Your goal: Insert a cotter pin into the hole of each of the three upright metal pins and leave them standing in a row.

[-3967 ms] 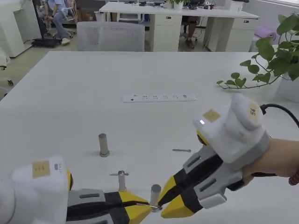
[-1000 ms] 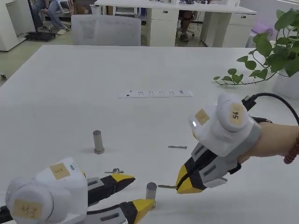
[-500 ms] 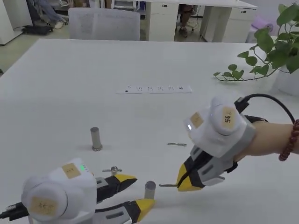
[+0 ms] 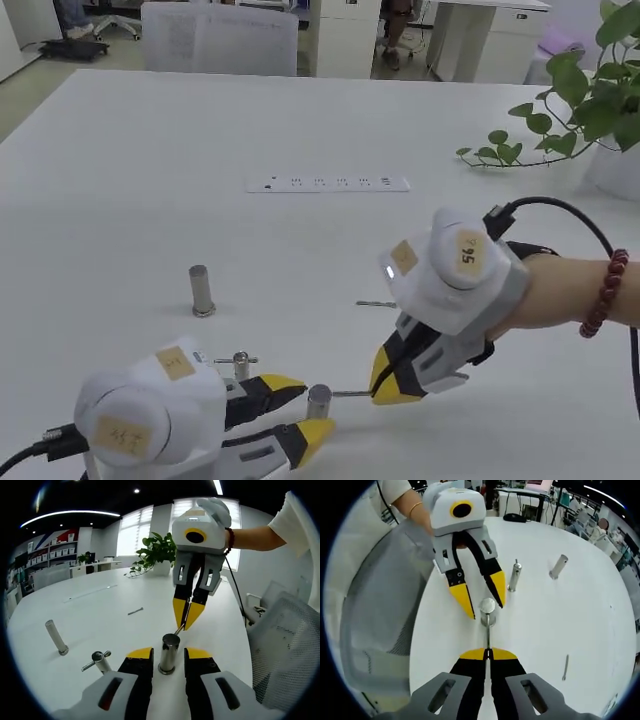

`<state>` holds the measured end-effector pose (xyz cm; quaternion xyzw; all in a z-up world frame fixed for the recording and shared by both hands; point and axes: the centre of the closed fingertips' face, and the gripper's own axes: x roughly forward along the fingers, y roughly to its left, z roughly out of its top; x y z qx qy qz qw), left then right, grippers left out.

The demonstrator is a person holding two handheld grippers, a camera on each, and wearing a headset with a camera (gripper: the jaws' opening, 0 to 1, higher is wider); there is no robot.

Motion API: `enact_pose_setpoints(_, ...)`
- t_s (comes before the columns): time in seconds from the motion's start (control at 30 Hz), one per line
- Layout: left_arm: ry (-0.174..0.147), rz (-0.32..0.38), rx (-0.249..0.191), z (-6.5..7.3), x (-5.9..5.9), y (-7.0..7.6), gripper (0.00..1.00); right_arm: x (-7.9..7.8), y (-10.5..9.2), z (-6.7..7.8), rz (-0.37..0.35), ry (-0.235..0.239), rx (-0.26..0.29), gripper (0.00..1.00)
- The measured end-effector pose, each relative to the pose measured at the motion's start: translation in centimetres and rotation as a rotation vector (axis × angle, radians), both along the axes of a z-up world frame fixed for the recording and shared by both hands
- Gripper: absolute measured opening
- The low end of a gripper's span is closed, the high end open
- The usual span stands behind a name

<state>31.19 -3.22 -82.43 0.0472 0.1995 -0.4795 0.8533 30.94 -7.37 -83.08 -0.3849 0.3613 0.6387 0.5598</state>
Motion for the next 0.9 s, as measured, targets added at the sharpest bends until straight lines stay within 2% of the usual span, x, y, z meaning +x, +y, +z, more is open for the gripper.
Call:
enact_pose_setpoints(0.43,0.004,-0.011,0.015,-0.85,0.01,-0.29,0.12,0.01,0.04,-0.29,0.026,0.001,-0.019,0.03)
enact_pose_setpoints(0.9,-0.002,-0.015,0.018,-1.08,0.16,-0.28,0.12,0.01,0.56,0.13,0.033,-0.004,-0.01,0.03)
